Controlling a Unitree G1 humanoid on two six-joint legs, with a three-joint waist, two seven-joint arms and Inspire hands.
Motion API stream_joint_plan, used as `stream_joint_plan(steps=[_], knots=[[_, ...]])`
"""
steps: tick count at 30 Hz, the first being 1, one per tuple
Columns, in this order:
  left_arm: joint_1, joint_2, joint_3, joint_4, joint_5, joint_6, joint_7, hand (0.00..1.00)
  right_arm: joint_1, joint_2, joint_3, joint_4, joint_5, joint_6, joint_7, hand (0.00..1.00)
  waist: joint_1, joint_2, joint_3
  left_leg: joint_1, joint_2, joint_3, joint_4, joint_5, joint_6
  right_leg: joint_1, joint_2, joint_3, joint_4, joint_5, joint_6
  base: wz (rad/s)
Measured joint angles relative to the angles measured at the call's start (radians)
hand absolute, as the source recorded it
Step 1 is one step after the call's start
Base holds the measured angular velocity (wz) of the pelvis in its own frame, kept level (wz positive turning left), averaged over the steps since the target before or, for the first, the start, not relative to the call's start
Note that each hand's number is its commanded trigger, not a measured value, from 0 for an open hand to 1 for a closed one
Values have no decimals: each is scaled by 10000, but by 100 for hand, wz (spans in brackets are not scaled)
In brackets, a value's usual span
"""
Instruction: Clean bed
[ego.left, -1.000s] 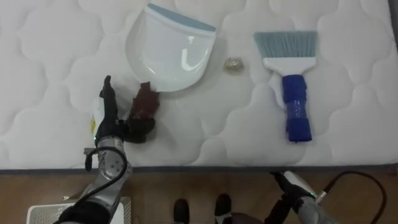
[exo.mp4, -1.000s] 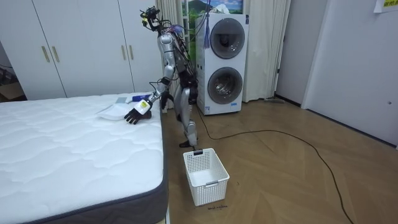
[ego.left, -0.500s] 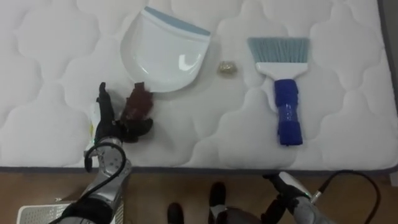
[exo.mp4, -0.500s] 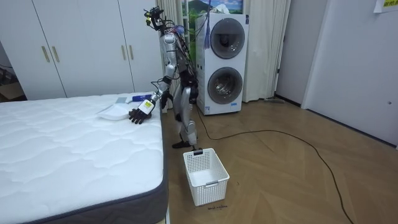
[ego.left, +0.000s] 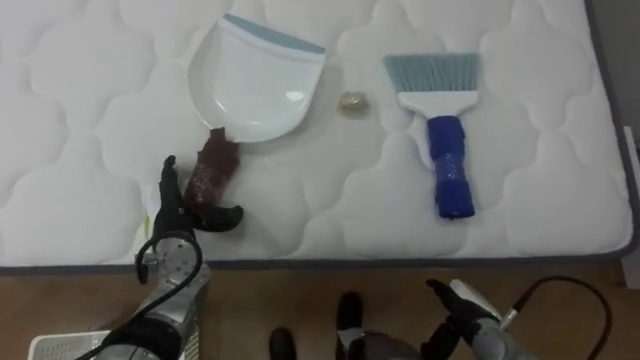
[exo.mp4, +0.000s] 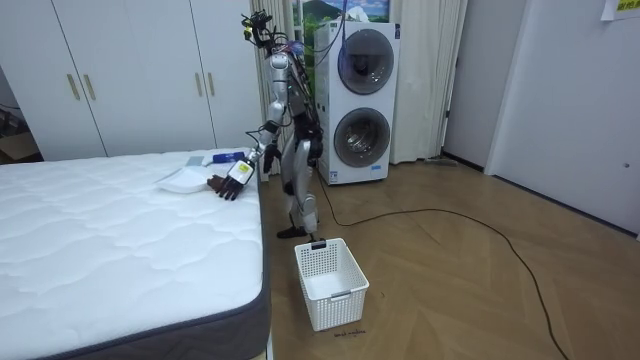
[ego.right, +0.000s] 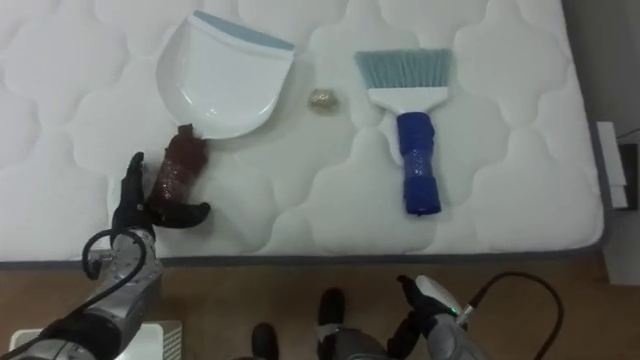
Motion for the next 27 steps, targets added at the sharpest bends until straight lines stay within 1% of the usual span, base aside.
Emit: stream_joint_plan(steps=[1,2,3,6,8,9,10,11,12,15,16,17,18,19,21,23,25,27], knots=[[-121,155,1,164,4,12,-1,94,0,7,-3,8,9,8,3,0,-42,-1,-1,-8,2,17,48,2,3,21,-13,-31,0,-2,3,10],[-144,217,1,195,6,40,-1,100,-5,23,-3,14,13,20,6,0,-69,-10,-6,-8,2,22,68,4,7,37,-19,-39,0,-5,8,6],[-171,300,2,237,17,95,-1,100,-6,45,-6,14,22,60,10,0,-75,-23,-14,-13,2,20,123,9,17,60,-27,-38,-1,-5,17,3],[-311,331,-51,529,15,168,9,100,-17,72,-3,15,195,147,12,0,-132,-45,-16,-12,-20,75,142,35,60,78,-77,-46,30,-13,64,3],[-326,331,-51,654,9,312,13,100,-14,157,3,11,454,217,-2,0,-179,-175,-15,-28,-21,160,139,37,65,12,-76,35,80,-25,80,-2],[-326,342,-47,663,10,328,56,100,-13,175,3,4,473,215,-2,0,-202,-211,-24,-57,-21,167,142,37,65,-23,-77,46,104,-28,81,0],[-371,415,-41,662,13,345,108,85,-21,202,1,-19,529,216,-4,0,-281,-255,-42,-139,-20,199,143,36,65,-123,-77,70,141,-35,82,5],[-411,454,-43,673,25,373,106,96,-26,208,0,-37,547,216,-11,0,-321,-258,-41,-178,-13,218,143,37,65,-158,-77,69,142,-35,83,6],[-467,486,-47,705,55,401,95,100,-20,212,-12,-59,569,216,-33,0,-359,-257,-42,-241,-3,271,145,36,66,-222,-81,77,157,-33,83,0],[-500,511,-41,786,58,397,101,100,1,206,-11,-46,373,217,-46,0,-404,-257,-41,-299,-2,327,132,36,67,-325,-84,125,223,-33,83,-1],[-540,540,-27,875,49,406,96,95,36,183,-5,-1,371,220,-48,0,-436,-259,-40,-311,-2,327,145,36,67,-345,-88,125,253,-46,76,0],[-588,553,-19,945,41,411,91,70,54,163,-1,29,380,223,-51,0,-447,-260,-40,-321,-2,327,155,35,67,-356,-90,125,269,-51,73,0],[-670,566,-18,988,39,510,94,0,96,109,89,31,381,242,-72,0,-491,-258,-39,-362,2,325,214,35,67,-381,-92,127,293,-59,71,5],[-752,625,-17,1033,38,623,96,0,110,73,228,30,383,332,-118,0,-593,-256,-39,-458,8,319,314,34,68,-429,-96,127,331,-61,68,5],[-933,674,-8,1136,35,793,96,0,198,19,293,34,376,460,-157,0,-667,-255,-39,-560,-2,304,356,32,70,-533,-116,124,382,-61,67,5],[-1084,721,4,1316,46,811,90,0,328,11,294,43,347,668,-174,0,-713,-253,-36,-678,-2,307,478,28,78,-618,-141,112,467,-64,62,4],[-1220,740,0,1366,61,1002,93,0,496,20,297,40,330,882,-187,0,-806,-246,-33,-773,-19,309,511,20,87,-719,-168,112,525,-64,59,4],[-1245,763,-21,1365,132,1125,138,0,623,25,297,41,302,996,-182,0,-884,-235,-26,-821,-14,313,586,11,95,-751,-167,113,526,-59,55,0]])
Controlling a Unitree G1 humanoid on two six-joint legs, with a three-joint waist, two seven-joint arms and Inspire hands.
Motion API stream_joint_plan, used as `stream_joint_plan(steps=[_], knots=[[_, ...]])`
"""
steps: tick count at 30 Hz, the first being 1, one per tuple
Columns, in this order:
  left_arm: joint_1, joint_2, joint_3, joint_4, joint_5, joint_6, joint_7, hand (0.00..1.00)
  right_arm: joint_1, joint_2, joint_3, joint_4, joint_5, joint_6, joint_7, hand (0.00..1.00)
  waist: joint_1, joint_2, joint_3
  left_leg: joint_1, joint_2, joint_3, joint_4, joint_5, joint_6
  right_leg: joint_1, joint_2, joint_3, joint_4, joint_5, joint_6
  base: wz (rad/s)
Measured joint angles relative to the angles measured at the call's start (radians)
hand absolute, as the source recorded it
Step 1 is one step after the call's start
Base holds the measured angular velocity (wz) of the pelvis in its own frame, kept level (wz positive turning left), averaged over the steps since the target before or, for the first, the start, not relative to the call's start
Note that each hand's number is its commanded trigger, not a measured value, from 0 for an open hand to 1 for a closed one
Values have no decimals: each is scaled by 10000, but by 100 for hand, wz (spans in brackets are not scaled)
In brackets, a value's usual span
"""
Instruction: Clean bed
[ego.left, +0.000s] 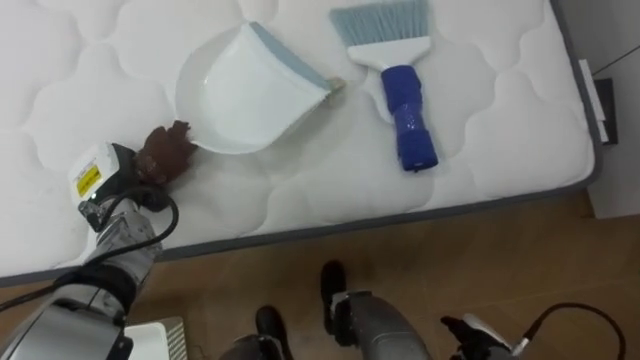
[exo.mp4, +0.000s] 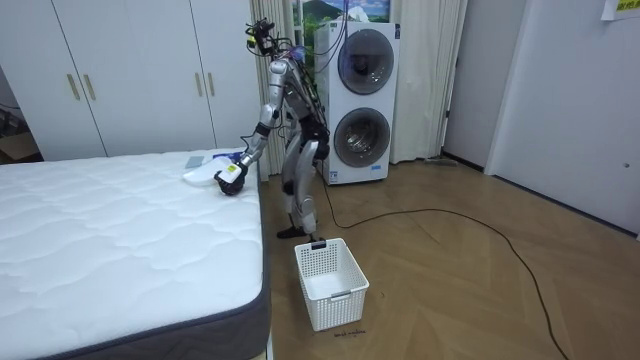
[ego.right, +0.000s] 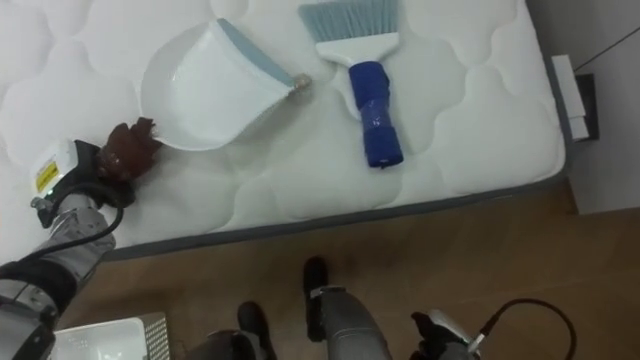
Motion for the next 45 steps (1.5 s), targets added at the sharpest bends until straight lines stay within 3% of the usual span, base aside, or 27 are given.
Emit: stream_joint_plan(steps=[3,11,18,21,22,24,32,38,45], knots=[[22,2,132,44,9,-195,-16,100,27,-39,-2,2,-1,-43,0,0,193,26,-5,0,110,114,64,-78,-25,-13,88,65,-10,-7,-39,-11],[108,10,219,40,353,-439,11,100,28,-82,-6,12,189,-285,-134,0,409,39,-20,97,126,174,56,-69,-55,7,108,126,41,-27,-83,-2],[276,148,228,56,768,-879,241,100,23,-314,-608,20,2133,-602,-573,0,534,65,-53,169,135,255,187,-79,-59,29,123,248,232,-17,-107,-3],[550,152,284,36,1307,-1122,607,100,17,-388,-1438,-17,3630,-869,-723,0,536,49,-108,191,133,255,248,-85,-71,42,127,282,261,-9,-118,0],[643,153,317,36,1637,-1206,769,100,27,-391,-1779,-73,4150,-947,-782,0,527,51,-164,190,133,256,257,-85,-74,42,127,284,257,-9,-118,0],[686,179,318,43,2213,-1230,965,100,-77,-398,-2269,-141,4903,-1013,-829,0,549,31,-218,211,138,297,270,-82,-78,45,127,305,272,-2,-130,-5],[1289,401,298,63,3463,-1225,2030,100,-769,-534,-3171,-389,6690,-1273,-1549,0,585,-30,-239,460,107,418,264,-81,-75,187,125,474,366,0,-112,-4],[1581,412,150,242,4332,-1299,2638,100,-1230,-583,-3737,-1501,6885,-1796,-2522,0,584,-145,-275,670,120,453,236,-80,-72,426,130,474,307,5,-80,0],[1865,507,-360,513,4428,-1284,2875,100,-1301,-583,-3829,-2741,6560,-1981,-3770,0,610,-336,-247,728,112,461,240,-90,-60,440,102,456,353,-17,-92,-1]])
